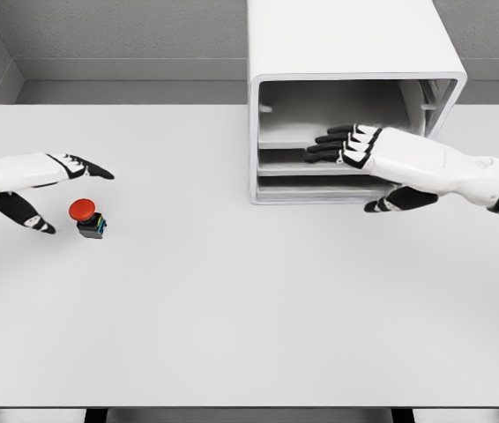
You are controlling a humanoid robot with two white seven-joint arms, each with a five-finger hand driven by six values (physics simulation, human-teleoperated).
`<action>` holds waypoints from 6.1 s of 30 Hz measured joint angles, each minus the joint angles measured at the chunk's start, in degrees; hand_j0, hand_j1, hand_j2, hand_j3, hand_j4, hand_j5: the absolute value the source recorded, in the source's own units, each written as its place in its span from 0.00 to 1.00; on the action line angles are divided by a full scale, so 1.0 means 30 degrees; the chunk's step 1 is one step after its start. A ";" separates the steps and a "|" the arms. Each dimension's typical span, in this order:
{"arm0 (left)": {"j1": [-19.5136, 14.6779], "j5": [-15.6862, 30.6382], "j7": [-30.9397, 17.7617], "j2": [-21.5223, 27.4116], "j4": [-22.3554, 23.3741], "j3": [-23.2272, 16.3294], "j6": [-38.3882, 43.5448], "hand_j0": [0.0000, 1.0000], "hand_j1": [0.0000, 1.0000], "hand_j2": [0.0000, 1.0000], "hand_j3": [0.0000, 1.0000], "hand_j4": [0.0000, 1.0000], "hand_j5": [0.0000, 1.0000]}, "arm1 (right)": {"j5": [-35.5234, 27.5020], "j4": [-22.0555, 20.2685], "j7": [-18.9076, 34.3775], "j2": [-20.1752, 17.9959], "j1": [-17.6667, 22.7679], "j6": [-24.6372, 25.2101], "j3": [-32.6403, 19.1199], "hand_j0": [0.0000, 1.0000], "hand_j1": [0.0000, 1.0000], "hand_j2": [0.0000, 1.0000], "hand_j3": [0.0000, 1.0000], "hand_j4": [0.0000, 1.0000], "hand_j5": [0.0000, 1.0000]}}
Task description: Slide open multi-storey tabletop storage cabinets and put open load switch and slide close multi-storey tabletop storage cabinets
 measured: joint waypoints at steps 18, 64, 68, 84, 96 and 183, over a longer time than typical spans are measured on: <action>-0.0236 -0.1227 -0.0168 0.0493 -0.1753 -0.0279 0.0000 1.00 1.00 1.00 1.00 1.00 1.00 | -0.0125 0.0211 0.0226 0.0200 -0.1230 0.0002 0.0717 1.00 1.00 1.00 1.00 1.00 1.00; -0.0293 -0.4366 -0.0084 -0.1744 0.0273 -0.0844 0.0002 0.82 0.82 0.82 0.82 0.82 0.82 | 0.0239 0.3755 0.3810 0.3988 -0.2695 0.5025 0.0660 1.00 1.00 1.00 1.00 1.00 1.00; -0.0410 -0.4353 -0.0083 -0.1695 0.0273 -0.1022 0.0005 0.82 0.82 0.82 0.82 0.82 0.82 | 0.1224 0.4167 0.3916 0.4210 -0.2842 0.5640 0.0678 1.00 1.00 1.00 1.00 1.00 1.00; -0.0586 -0.4341 -0.0082 -0.1651 0.0324 -0.1328 0.0002 0.66 0.66 0.66 0.66 0.66 0.66 | 0.2225 0.3232 0.4077 0.3530 -0.1670 0.5156 0.0581 1.00 1.00 1.00 1.00 1.00 1.00; -0.0586 -0.4343 -0.0082 -0.1620 0.0392 -0.1326 0.0003 0.64 0.64 0.64 0.64 0.64 0.64 | 0.2364 0.1104 0.4335 0.1527 -0.1318 0.4341 0.0443 1.00 1.00 1.00 1.00 1.00 1.00; -0.4453 -0.2270 -0.0012 -0.1409 -0.5878 -0.1334 -0.0023 0.36 0.36 0.36 0.36 0.36 0.36 | -0.0396 0.0347 0.5724 -0.2592 0.0090 -0.0043 -0.0389 1.00 1.00 1.00 1.00 1.00 1.00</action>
